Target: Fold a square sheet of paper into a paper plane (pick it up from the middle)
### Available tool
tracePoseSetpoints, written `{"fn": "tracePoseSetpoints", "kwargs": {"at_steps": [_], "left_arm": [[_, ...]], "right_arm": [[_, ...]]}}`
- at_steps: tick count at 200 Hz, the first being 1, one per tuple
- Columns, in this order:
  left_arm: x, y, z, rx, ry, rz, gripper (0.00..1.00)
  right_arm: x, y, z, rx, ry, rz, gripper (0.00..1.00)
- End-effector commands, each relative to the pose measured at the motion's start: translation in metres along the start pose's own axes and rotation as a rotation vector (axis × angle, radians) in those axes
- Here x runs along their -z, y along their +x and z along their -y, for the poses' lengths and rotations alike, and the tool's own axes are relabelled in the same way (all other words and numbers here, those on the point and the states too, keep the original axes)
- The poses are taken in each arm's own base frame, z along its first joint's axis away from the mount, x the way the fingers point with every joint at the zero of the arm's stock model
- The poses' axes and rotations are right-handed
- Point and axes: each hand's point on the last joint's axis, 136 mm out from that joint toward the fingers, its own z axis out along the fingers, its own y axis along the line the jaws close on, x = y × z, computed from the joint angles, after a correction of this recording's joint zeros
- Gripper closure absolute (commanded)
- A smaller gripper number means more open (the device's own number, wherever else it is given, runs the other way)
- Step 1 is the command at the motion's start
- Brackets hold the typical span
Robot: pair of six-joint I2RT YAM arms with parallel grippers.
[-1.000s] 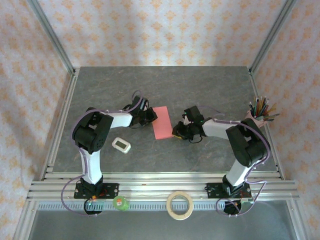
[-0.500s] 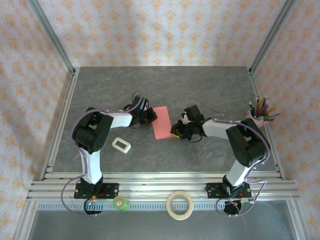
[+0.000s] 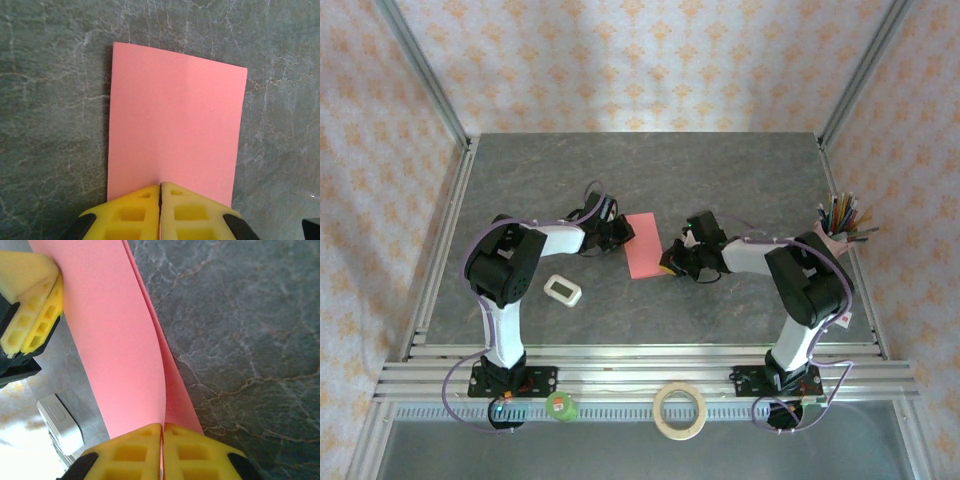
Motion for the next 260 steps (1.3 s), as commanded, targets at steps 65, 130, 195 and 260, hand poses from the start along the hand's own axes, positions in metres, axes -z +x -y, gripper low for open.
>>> {"fn": "tracePoseSetpoints", "kwargs": {"at_steps": [65,130,195,260], "left_arm": [[0.019,-0.034,0.019,0.006,0.031,0.111,0.9],[-0.003,-0.02,-0.007,0.024,-0.028,0.045,0.92],[-0.011,-0.013,-0.015,0.013,-0.051,0.009,0.92],[-0.01,-0.009,-0.018,0.013,-0.056,0.001,0.92]], "right_arm": [[0.015,0.006,-0.005,-0.011,-0.048,0.047,0.98],[0.013,0.009,-0.024,0.02,-0.122,0.021,0.98],[0.003,0.011,-0.054,0.073,-0.186,-0.013,0.98],[-0.019,-0.001,-0.067,0.042,-0.208,-0.005,0.98]]}}
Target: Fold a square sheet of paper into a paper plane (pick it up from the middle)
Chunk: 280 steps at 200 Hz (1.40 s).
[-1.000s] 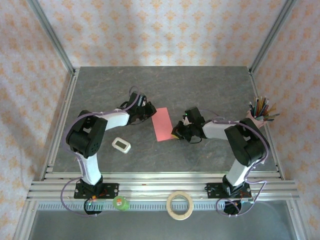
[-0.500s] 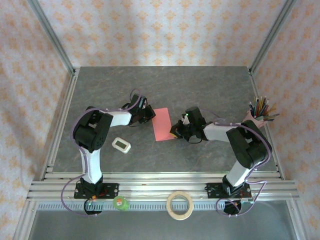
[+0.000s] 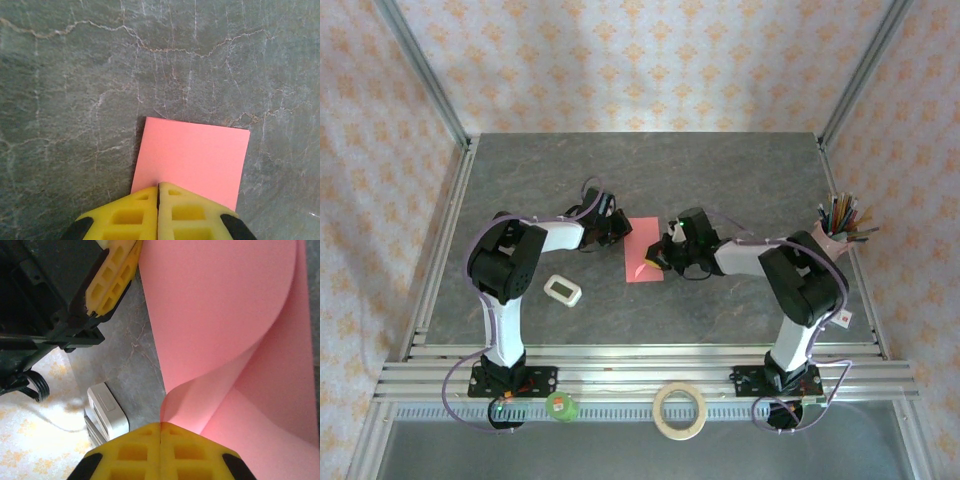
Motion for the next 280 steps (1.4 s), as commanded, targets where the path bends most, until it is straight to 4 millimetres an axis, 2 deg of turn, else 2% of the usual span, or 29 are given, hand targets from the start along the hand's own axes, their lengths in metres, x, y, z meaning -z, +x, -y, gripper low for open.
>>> {"fn": "tracePoseSetpoints", "kwargs": {"at_steps": [1,56,117,280], "left_arm": [[-0.006,0.012,-0.016,0.003,-0.05,-0.043,0.92],[-0.005,0.014,-0.018,0.007,-0.049,-0.047,0.92],[-0.005,0.015,-0.02,0.009,-0.052,-0.05,0.92],[-0.007,0.021,-0.025,0.018,-0.061,-0.066,0.92]], "right_arm": [[-0.009,-0.008,-0.015,0.002,-0.04,0.017,0.98],[-0.026,-0.013,-0.01,-0.004,-0.02,0.02,0.98],[-0.034,-0.021,-0.002,-0.011,0.006,0.047,0.98],[-0.041,-0.028,-0.001,0.0,-0.005,0.07,0.98]]}}
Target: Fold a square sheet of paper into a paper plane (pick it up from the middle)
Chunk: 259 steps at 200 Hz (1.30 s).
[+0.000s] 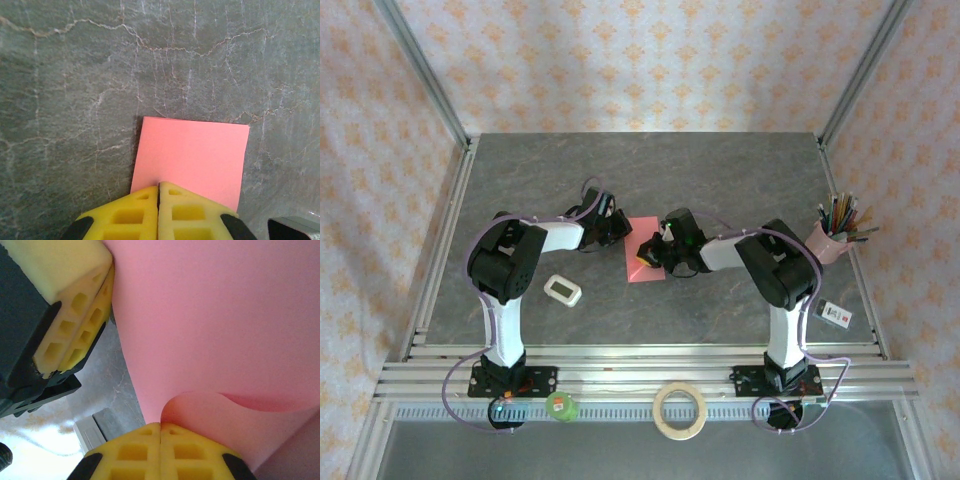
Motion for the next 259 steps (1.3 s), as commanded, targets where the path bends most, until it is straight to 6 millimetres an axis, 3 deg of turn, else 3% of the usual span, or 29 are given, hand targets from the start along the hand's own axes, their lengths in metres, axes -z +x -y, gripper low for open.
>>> {"fn": "tracePoseSetpoints", "kwargs": {"at_steps": [1,139,174,234,259], "left_arm": [[-0.007,0.02,-0.025,0.018,-0.065,-0.064,0.92],[-0.006,0.02,-0.025,0.011,-0.071,-0.062,0.92],[-0.002,0.009,-0.013,-0.027,-0.075,-0.049,0.92],[0.016,-0.014,0.029,-0.101,-0.018,-0.015,0.88],[0.014,-0.004,0.025,-0.105,-0.027,-0.034,0.88]], "right_arm": [[-0.004,-0.01,-0.012,0.024,-0.026,0.035,0.98],[-0.004,-0.008,-0.009,0.031,-0.018,0.027,0.98],[0.005,-0.004,-0.009,0.038,0.002,0.031,0.98],[0.009,0.002,0.005,0.019,0.059,0.02,0.98],[0.009,0.002,0.004,0.021,0.054,0.02,0.98]]}}
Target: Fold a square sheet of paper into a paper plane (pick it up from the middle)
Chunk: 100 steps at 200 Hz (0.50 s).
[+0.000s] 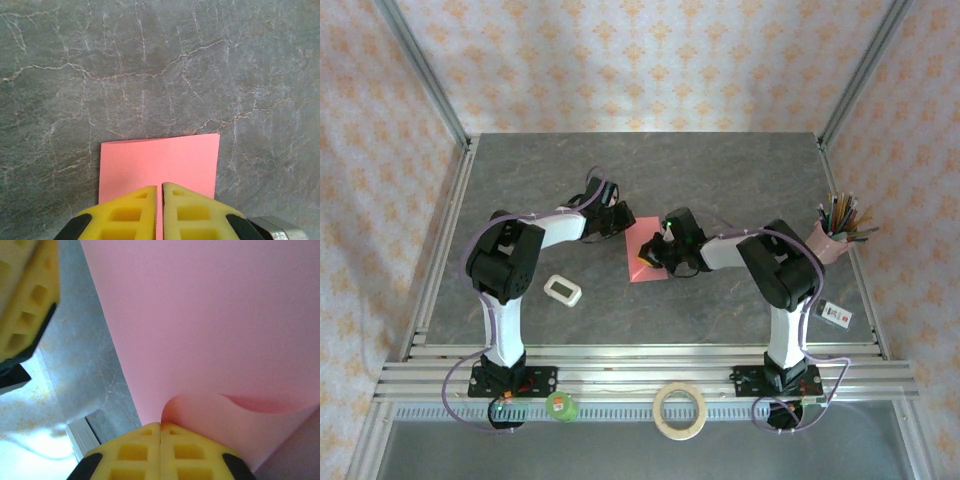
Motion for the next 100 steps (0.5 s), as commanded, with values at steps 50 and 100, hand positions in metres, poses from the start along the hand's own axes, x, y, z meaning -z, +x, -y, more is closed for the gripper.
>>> {"fn": "tracePoseSetpoints", "kwargs": {"at_steps": [50,100], "left_arm": [[-0.013,0.039,-0.017,-0.033,-0.068,-0.104,0.91],[-0.02,0.047,-0.03,-0.025,-0.117,-0.119,0.92]], "right_arm": [[0.008,0.001,-0.012,0.04,-0.029,0.016,0.98],[0.008,0.0,-0.018,0.043,-0.069,0.025,0.98]]}}
